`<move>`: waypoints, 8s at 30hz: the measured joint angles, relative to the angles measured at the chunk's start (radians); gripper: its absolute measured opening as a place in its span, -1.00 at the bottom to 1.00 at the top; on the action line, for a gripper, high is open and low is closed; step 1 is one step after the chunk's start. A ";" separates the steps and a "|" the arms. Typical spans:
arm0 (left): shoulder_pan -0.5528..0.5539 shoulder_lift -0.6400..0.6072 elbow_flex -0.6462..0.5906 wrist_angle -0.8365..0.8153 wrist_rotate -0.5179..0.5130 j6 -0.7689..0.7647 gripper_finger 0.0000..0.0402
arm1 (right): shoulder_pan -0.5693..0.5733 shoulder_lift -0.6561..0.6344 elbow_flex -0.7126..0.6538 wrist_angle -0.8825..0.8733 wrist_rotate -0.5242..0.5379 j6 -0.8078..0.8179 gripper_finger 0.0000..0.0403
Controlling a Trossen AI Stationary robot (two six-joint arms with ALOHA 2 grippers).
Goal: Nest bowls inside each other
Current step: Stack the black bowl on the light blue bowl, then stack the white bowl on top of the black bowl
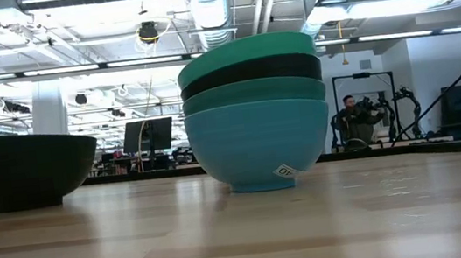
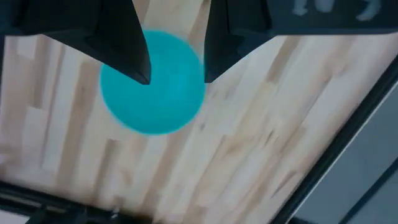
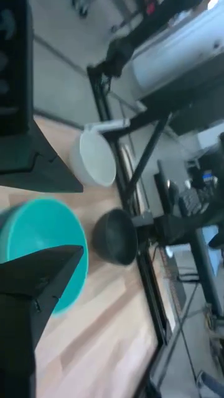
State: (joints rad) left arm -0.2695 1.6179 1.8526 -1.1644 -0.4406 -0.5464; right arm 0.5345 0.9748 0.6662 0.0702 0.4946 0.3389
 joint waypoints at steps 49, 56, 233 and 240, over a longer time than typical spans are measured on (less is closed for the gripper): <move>-0.033 -0.363 -1.059 0.489 0.338 -0.643 -0.30 | -0.242 0.373 0.300 -0.016 -0.105 -0.216 -0.16; -0.033 -0.258 -1.059 0.560 0.370 -0.643 -0.32 | -0.242 0.373 0.300 -0.027 -0.105 -0.216 -0.16; -0.013 0.367 0.505 -0.269 0.008 0.056 -0.43 | 0.098 -0.098 -0.159 0.006 0.074 0.082 -0.16; -0.023 0.293 0.474 -0.410 -0.107 -0.095 -0.43 | 0.075 0.108 -0.013 0.035 0.048 -0.102 -0.16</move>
State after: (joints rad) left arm -0.2927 1.9107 2.3266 -1.5741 -0.5481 -0.6409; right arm 0.6093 1.0829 0.6532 0.1054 0.5426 0.2368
